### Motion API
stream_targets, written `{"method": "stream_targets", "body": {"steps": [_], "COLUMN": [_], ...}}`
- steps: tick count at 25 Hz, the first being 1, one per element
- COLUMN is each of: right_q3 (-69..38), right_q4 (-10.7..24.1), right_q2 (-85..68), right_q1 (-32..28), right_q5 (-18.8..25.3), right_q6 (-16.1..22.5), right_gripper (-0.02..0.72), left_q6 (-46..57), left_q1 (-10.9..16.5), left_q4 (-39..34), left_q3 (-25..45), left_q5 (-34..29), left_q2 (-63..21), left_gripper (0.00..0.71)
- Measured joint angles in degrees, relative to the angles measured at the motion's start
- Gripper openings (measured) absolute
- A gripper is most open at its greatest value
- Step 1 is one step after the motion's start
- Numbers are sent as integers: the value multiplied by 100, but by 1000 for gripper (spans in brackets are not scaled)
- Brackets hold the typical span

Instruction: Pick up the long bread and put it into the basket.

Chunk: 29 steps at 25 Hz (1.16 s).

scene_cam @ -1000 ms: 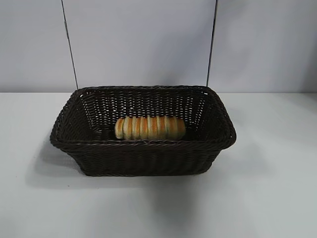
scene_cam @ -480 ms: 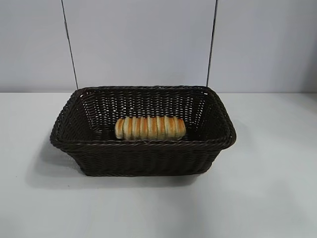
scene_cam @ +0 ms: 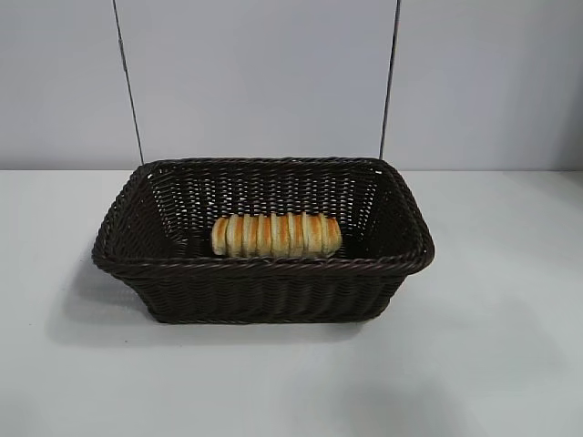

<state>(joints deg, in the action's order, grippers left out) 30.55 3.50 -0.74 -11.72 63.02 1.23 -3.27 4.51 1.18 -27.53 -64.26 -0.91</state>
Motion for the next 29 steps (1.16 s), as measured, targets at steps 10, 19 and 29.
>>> {"method": "stream_targets", "body": {"steps": [10,19,29], "right_q3": [-380,-380,-380], "right_q4": [9,9,26], "right_q2": [-32,-32,-32], "right_q1": [192,984,1046], "right_q5": [-21,-92,-94], "right_q6": [0,11,65], "right_gripper": [694,694,694], "left_q6": [0,0,0], "left_q1": [0,0,0], "left_q4": [0,0,0], "left_q3": [0,0,0], "left_q5": [0,0,0], "left_q2": [0,0,0], "left_gripper": [666,666,666]}}
